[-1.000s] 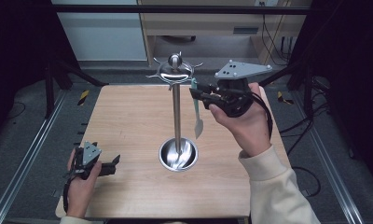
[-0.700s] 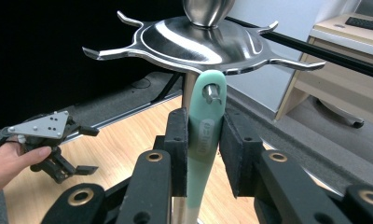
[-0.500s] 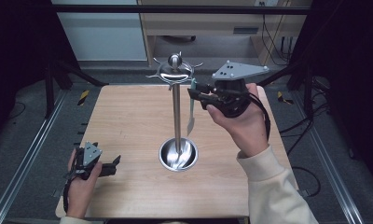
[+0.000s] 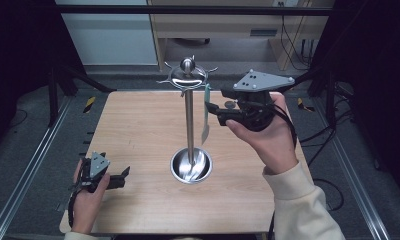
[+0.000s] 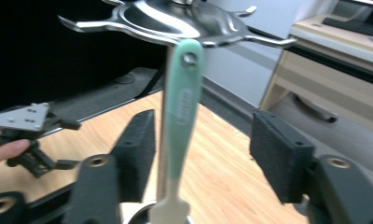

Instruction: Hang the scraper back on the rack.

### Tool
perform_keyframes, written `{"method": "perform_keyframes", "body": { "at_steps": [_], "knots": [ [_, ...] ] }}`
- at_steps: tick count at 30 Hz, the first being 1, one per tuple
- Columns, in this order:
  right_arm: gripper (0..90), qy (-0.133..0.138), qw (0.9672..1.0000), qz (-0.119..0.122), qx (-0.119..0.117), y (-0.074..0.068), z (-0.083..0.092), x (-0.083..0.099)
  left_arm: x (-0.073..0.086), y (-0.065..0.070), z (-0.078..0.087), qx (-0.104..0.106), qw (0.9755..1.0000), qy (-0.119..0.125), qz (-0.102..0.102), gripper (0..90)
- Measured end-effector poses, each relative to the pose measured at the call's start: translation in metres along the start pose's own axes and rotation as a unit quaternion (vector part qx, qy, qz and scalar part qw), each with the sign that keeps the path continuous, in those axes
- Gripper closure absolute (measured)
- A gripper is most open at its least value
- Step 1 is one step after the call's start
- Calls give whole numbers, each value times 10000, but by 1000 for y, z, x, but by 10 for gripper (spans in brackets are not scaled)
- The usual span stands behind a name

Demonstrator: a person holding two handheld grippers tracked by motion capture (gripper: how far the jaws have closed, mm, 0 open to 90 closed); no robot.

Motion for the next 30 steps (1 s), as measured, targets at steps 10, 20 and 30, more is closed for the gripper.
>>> {"method": "perform_keyframes", "body": {
  "at_steps": [10, 20, 30],
  "knots": [
    [198, -63, 9971, 36, 763, 18, 9, 21, 1, 0, 0, 1, 10000, -11, 10, 26],
    [107, -111, 9943, -201, 1041, 29, 15, 52, 1, 1, 0, 15, 10000, -28, 6, 26],
    [81, -177, 9912, -497, 1212, 37, 20, 84, 1, 1, 0, 22, 10000, -36, 3, 26]
  ]
}}
Point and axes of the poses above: each handheld gripper's, and its own axes: z roughly backward along the jaws, x roughly out of its underside, y roughly to its right, the point moved 5 cm from there along -z, roughly forward along the jaws, and after that the axes turned 5 degrees about z, right-handed, at the moved point
